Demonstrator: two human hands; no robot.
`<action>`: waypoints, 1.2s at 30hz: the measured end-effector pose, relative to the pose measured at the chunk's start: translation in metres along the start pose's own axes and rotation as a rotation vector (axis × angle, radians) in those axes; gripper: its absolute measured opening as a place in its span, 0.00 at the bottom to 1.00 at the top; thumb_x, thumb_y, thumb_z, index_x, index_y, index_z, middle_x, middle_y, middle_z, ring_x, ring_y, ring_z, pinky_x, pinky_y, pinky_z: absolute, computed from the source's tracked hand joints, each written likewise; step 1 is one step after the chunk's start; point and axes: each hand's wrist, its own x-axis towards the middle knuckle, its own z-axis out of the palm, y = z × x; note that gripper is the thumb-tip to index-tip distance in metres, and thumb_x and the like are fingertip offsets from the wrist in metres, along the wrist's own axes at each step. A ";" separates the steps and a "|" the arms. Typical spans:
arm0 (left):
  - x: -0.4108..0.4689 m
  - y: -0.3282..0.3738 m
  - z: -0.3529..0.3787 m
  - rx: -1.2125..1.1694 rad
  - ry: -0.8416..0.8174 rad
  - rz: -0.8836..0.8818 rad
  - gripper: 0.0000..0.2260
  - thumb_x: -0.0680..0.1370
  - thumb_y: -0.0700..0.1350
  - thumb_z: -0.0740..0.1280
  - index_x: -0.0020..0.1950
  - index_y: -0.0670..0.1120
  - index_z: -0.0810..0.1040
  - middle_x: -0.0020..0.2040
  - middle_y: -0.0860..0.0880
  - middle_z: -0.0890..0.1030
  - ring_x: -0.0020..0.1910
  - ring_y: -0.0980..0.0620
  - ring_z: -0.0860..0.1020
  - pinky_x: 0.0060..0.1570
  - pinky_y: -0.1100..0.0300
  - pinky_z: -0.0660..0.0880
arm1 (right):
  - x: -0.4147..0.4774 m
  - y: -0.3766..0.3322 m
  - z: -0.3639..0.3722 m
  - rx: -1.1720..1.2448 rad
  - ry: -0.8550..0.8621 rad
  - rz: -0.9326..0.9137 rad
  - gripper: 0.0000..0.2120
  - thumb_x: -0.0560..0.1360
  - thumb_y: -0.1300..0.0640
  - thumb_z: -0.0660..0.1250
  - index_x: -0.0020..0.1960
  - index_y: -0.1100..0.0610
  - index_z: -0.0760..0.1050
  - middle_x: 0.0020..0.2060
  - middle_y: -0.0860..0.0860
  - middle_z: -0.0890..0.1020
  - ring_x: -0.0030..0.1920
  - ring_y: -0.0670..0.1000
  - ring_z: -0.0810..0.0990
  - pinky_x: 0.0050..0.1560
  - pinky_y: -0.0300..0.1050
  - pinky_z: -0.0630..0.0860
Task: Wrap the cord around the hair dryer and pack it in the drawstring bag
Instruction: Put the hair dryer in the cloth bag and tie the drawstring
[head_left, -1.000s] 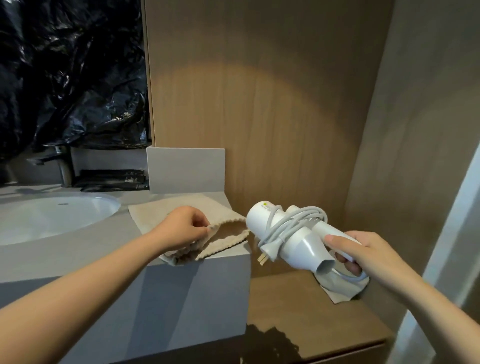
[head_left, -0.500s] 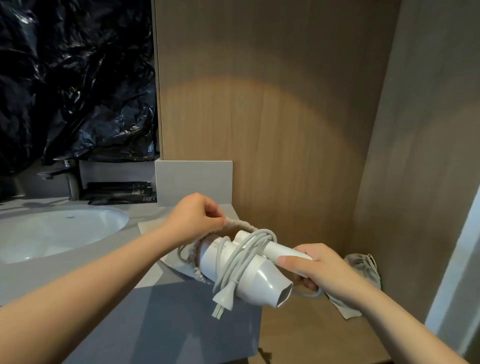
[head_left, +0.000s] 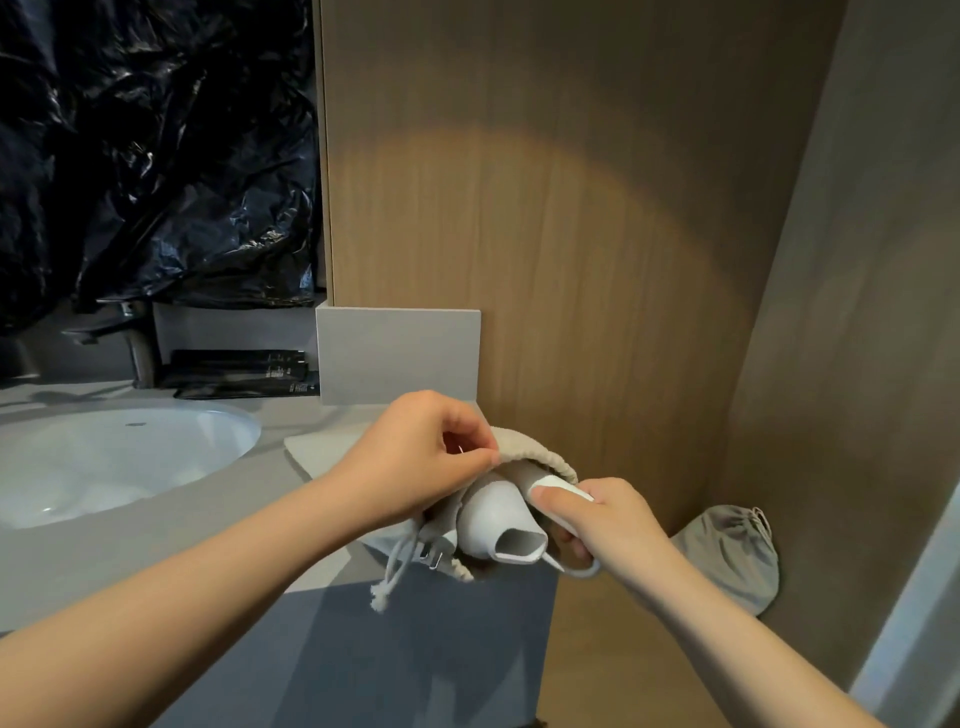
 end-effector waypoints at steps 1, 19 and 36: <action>-0.002 -0.001 -0.003 0.024 -0.040 0.015 0.03 0.73 0.44 0.73 0.39 0.48 0.86 0.35 0.54 0.84 0.37 0.58 0.80 0.35 0.72 0.71 | 0.002 0.001 0.000 0.018 0.007 0.012 0.19 0.73 0.50 0.68 0.28 0.58 0.70 0.24 0.52 0.72 0.26 0.50 0.69 0.34 0.44 0.65; -0.018 -0.039 0.006 0.109 -0.027 0.017 0.02 0.74 0.46 0.72 0.43 0.53 0.85 0.39 0.60 0.80 0.44 0.62 0.77 0.41 0.71 0.71 | 0.002 -0.007 0.018 0.075 -0.245 -0.046 0.13 0.78 0.52 0.63 0.37 0.57 0.75 0.33 0.49 0.82 0.34 0.43 0.80 0.42 0.36 0.75; -0.017 -0.041 0.006 0.074 -0.036 0.140 0.10 0.71 0.54 0.66 0.44 0.53 0.85 0.39 0.57 0.80 0.39 0.57 0.77 0.40 0.56 0.76 | 0.020 0.025 0.003 0.082 -0.143 -0.310 0.03 0.74 0.59 0.72 0.47 0.53 0.82 0.37 0.43 0.84 0.38 0.39 0.81 0.39 0.32 0.74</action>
